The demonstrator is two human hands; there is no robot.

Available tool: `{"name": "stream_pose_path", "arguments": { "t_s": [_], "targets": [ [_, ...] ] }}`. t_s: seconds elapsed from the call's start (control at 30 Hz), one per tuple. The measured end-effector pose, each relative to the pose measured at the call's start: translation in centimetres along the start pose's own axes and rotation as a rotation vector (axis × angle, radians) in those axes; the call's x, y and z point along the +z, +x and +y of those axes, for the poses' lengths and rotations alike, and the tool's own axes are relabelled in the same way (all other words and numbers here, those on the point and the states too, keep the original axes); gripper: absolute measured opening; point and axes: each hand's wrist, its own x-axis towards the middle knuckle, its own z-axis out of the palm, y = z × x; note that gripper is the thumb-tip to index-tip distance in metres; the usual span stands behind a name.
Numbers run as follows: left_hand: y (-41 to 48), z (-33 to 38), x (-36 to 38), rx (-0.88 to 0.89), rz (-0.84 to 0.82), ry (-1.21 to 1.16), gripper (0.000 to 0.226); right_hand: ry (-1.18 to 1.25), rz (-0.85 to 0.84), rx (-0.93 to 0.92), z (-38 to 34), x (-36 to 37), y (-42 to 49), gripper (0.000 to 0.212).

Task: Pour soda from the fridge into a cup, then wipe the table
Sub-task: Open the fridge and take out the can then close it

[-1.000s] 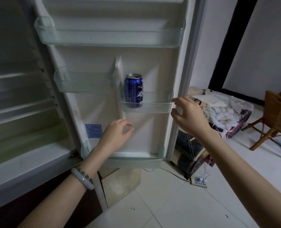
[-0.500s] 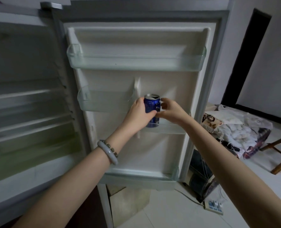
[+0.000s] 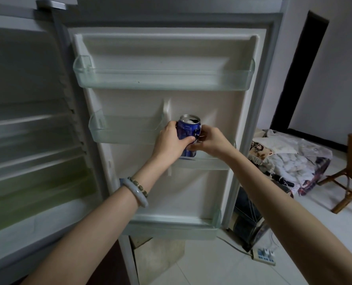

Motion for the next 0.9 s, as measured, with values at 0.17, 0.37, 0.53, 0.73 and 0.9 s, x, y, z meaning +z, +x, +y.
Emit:
{"name": "stream_pose_path", "arguments": {
  "t_s": [0.17, 0.37, 0.53, 0.73, 0.9],
  "targets": [
    [-0.6, 1.1, -1.7, 0.058, 0.032, -0.094, 0.053, 0.043, 0.055, -0.067, -2.0, -1.2, -1.6, 0.041],
    [-3.0, 2.0, -4.2, 0.074, -0.040, -0.202, 0.049, 0.086, -0.010, -0.129, -4.2, -1.9, -4.9, 0.047],
    [-6.3, 2.1, -6.2, 0.071, -0.066, -0.264, 0.052, 0.108, -0.039, -0.139, -5.4, -1.0, -8.2, 0.050],
    [-11.8, 0.2, -6.9, 0.048, -0.124, -0.311, 0.051, 0.098, -0.055, -0.125, -5.0, 1.8, -13.5, 0.051],
    [-15.4, -1.9, -6.7, 0.006, -0.175, -0.305, 0.060, 0.130, -0.045, -0.064, -3.8, 4.6, -17.9, 0.051]
  ]
}}
